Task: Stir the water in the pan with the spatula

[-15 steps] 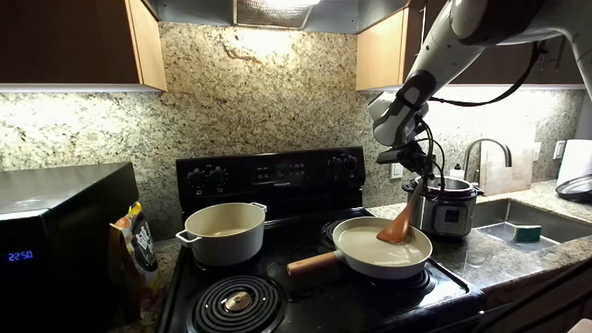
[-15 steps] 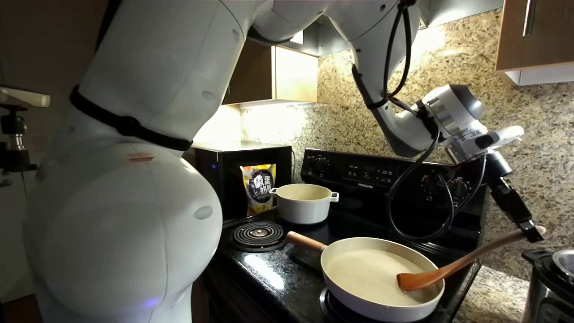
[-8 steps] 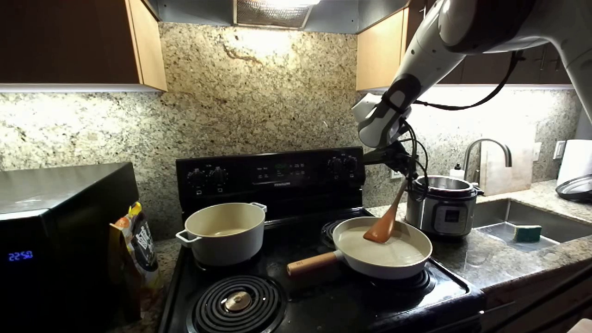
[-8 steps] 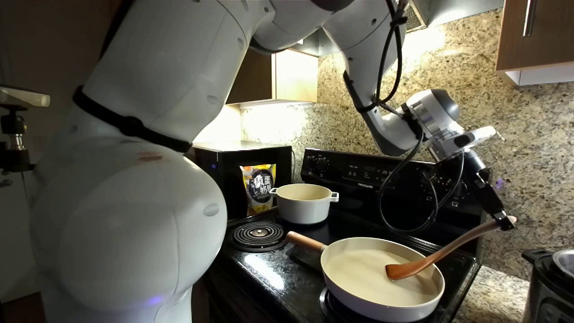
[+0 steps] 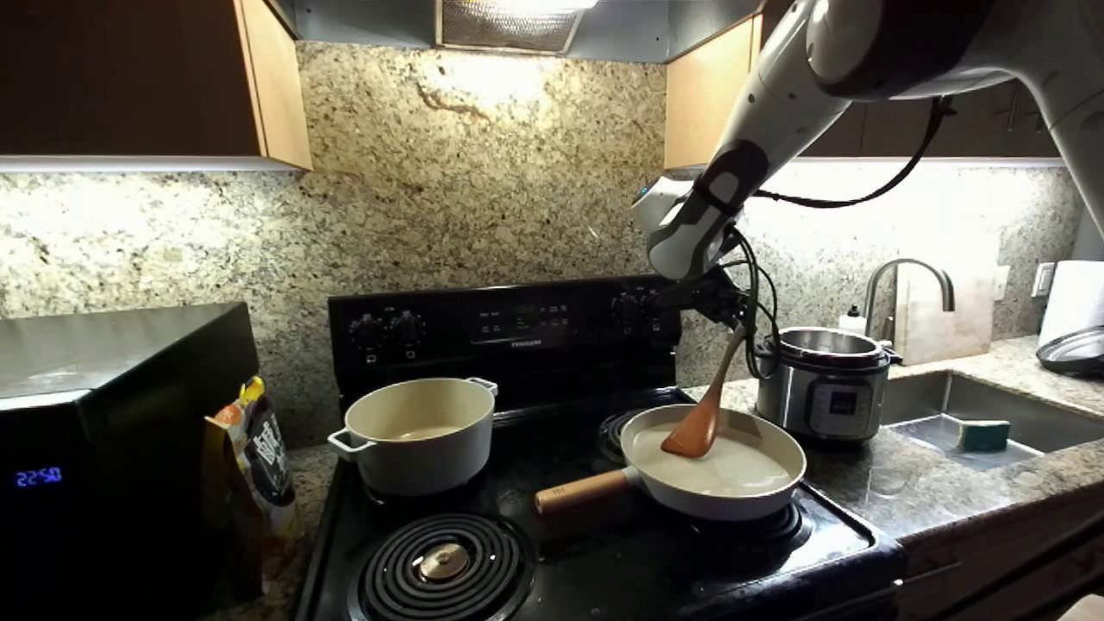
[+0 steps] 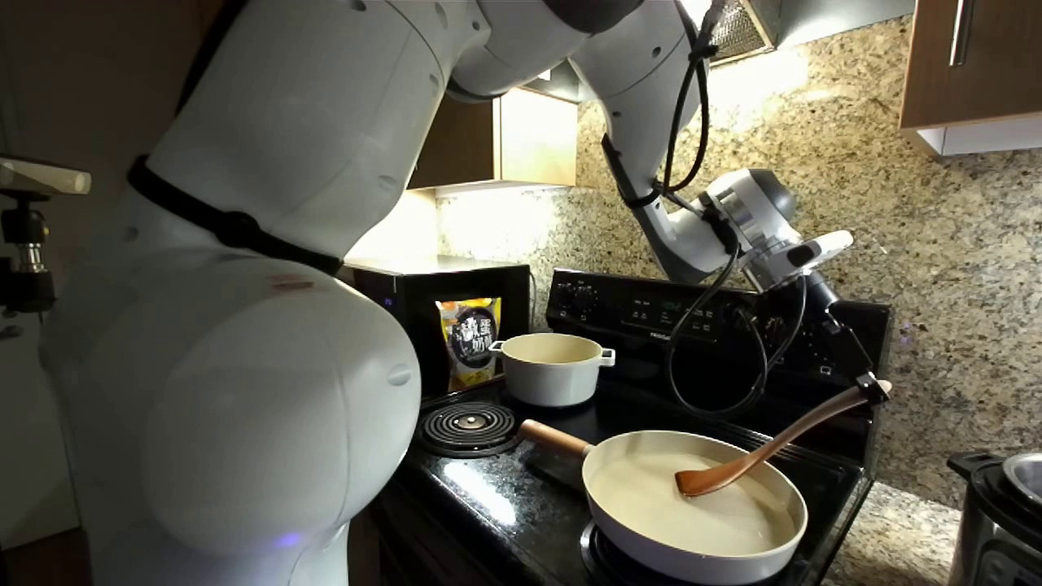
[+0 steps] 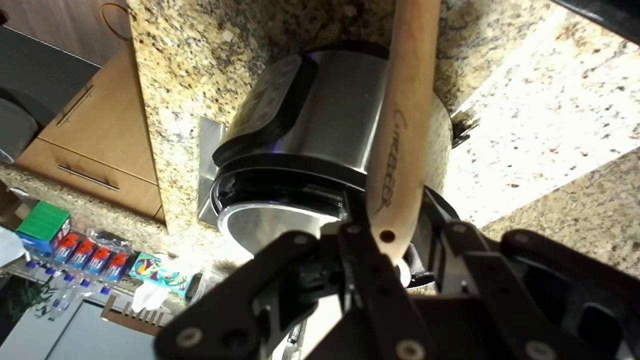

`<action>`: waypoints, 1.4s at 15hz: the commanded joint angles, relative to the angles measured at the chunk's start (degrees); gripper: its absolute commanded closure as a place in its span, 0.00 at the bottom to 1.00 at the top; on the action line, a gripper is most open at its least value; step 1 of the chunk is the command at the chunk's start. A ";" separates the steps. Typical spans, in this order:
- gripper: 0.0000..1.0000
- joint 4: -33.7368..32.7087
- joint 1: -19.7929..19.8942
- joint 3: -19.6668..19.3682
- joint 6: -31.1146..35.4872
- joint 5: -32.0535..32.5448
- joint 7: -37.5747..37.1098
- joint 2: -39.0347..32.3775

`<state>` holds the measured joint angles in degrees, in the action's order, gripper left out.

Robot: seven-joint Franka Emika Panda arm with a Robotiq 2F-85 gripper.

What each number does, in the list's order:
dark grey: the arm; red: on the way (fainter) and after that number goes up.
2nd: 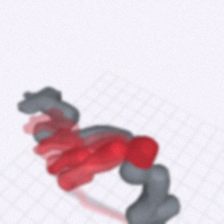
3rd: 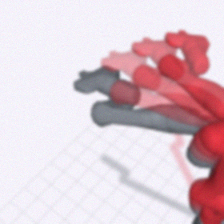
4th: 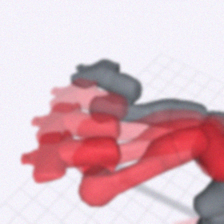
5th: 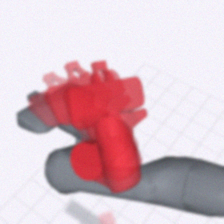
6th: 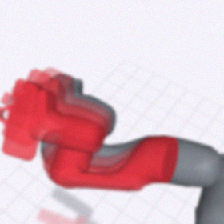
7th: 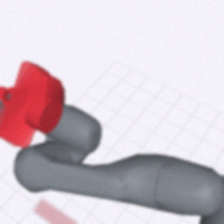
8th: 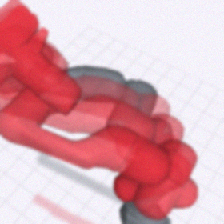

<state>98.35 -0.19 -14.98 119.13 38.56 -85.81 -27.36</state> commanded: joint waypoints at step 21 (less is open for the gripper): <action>0.92 20.78 1.58 0.04 8.05 3.31 -10.27 5.82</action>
<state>114.40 -0.04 -14.80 124.22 40.64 -93.93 -24.60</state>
